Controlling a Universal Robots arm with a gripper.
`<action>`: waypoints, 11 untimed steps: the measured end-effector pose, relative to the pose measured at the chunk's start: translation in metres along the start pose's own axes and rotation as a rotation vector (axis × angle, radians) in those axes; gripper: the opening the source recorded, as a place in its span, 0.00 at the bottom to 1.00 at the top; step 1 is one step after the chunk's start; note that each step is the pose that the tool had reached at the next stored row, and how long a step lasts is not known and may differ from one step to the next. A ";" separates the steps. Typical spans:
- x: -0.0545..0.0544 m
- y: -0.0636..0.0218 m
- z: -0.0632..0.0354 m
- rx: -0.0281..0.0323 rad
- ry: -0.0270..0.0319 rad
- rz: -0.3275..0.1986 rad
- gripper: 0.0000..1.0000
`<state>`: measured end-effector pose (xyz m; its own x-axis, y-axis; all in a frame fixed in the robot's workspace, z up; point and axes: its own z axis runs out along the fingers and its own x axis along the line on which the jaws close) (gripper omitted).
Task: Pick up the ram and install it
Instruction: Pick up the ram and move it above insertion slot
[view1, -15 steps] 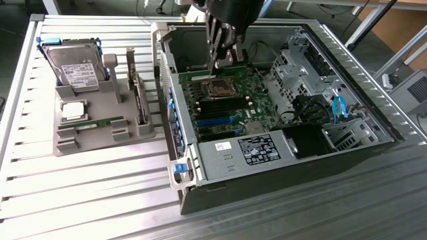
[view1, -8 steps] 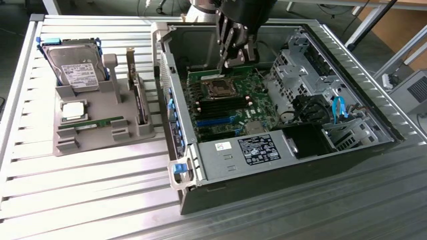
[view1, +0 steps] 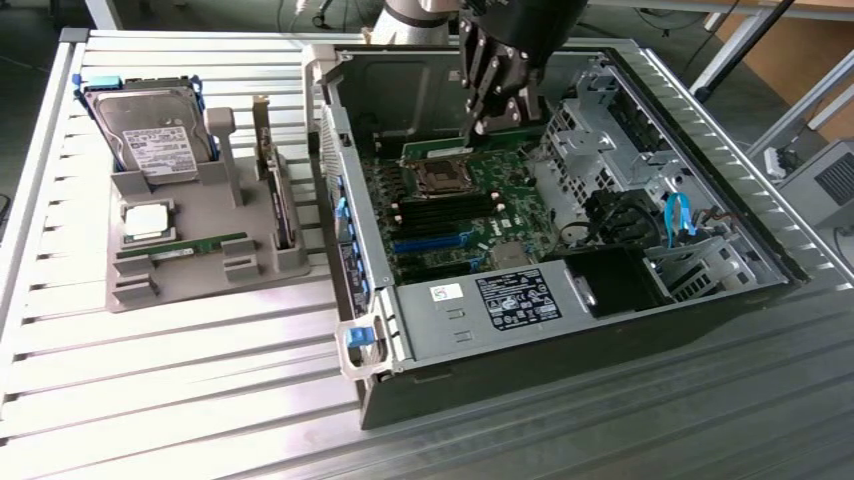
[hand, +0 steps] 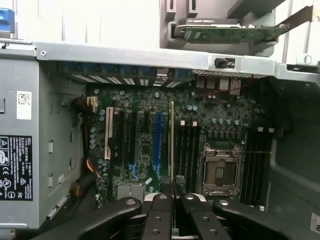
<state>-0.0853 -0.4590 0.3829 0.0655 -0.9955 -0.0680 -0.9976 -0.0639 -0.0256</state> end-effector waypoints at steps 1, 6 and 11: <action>0.000 -0.0038 0.0001 0.0000 0.0001 0.000 0.11; 0.002 -0.0232 0.0005 0.0000 0.0002 0.000 0.11; 0.003 -0.0381 0.0008 0.0000 0.0002 0.000 0.11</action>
<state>-0.0471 -0.4590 0.3829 0.0656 -0.9955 -0.0678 -0.9976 -0.0640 -0.0255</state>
